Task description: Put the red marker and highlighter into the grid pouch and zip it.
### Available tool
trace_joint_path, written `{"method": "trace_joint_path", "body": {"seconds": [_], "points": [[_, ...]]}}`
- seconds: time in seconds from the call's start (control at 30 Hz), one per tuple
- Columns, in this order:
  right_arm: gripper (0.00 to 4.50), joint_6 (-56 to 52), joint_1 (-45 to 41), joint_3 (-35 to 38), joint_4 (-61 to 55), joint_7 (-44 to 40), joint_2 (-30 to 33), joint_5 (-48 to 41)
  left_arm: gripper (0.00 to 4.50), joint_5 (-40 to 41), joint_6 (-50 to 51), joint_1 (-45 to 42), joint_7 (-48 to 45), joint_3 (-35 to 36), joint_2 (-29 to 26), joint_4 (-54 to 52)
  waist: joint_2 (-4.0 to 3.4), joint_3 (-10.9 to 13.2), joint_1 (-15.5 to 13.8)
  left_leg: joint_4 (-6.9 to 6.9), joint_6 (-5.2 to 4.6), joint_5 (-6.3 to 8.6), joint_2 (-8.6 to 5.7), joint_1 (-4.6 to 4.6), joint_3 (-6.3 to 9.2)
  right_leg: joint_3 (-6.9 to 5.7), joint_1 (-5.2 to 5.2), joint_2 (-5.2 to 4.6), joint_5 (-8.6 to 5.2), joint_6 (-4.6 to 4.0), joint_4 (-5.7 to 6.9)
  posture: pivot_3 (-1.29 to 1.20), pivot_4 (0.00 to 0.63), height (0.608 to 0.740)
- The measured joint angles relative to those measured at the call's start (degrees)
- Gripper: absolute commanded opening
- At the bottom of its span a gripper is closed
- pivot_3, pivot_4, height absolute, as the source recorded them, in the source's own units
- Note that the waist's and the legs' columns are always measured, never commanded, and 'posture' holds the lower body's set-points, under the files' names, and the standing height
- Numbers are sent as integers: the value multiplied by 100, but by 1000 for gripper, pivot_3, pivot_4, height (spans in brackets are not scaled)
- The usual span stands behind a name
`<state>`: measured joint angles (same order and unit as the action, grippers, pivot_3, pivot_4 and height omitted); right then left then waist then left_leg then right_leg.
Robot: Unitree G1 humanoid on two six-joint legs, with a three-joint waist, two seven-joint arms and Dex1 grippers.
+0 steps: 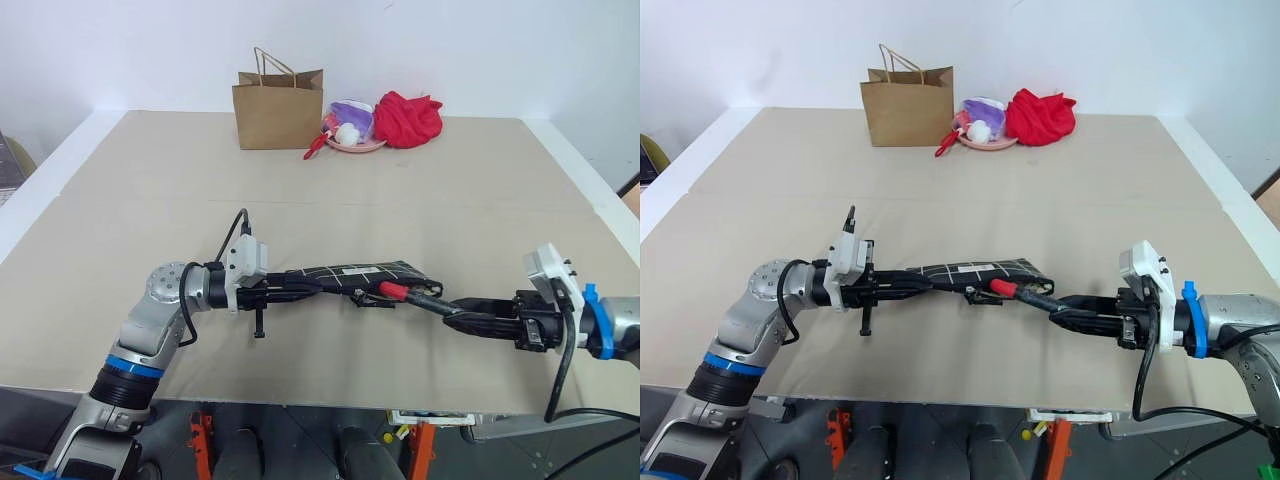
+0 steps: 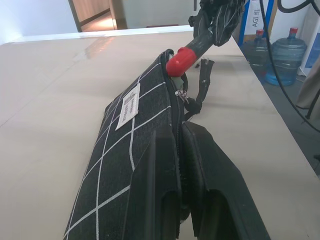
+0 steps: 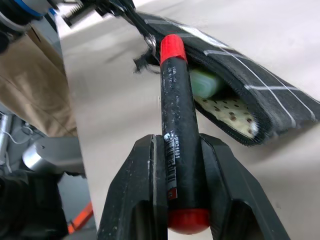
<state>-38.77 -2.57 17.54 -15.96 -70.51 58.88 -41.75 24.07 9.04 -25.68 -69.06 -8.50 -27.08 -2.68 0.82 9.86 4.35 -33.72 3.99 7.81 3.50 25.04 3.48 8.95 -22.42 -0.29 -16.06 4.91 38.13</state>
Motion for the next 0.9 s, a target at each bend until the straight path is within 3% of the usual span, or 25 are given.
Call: {"method": "trace_joint_path", "body": {"seconds": [0.43,0.8,0.83,0.9], "points": [[648,280,-238,-451,369,-196,30,518,0,-1,2,1,4,0,0,-1,0,0,1,0,0,0,0,0,0,0,0,0,0,1,0,0,150,740],[648,-714,-1576,-1306,269,611,-336,529,0,-8,15,12,44,-22,91,-13,1,1,-2,1,1,1,0,4,0,0,-3,0,8,17,0,0,150,740],[1448,-824,-1721,-1387,255,683,-388,528,0,-9,17,11,66,-23,92,-14,1,1,-3,3,1,1,0,4,1,-1,-4,0,8,18,0,0,150,740],[2231,-924,-1833,-1463,228,737,-452,493,0,-9,18,14,83,-22,89,-15,1,1,-3,4,2,1,0,4,1,-1,-4,1,7,19,0,0,150,740]]}}
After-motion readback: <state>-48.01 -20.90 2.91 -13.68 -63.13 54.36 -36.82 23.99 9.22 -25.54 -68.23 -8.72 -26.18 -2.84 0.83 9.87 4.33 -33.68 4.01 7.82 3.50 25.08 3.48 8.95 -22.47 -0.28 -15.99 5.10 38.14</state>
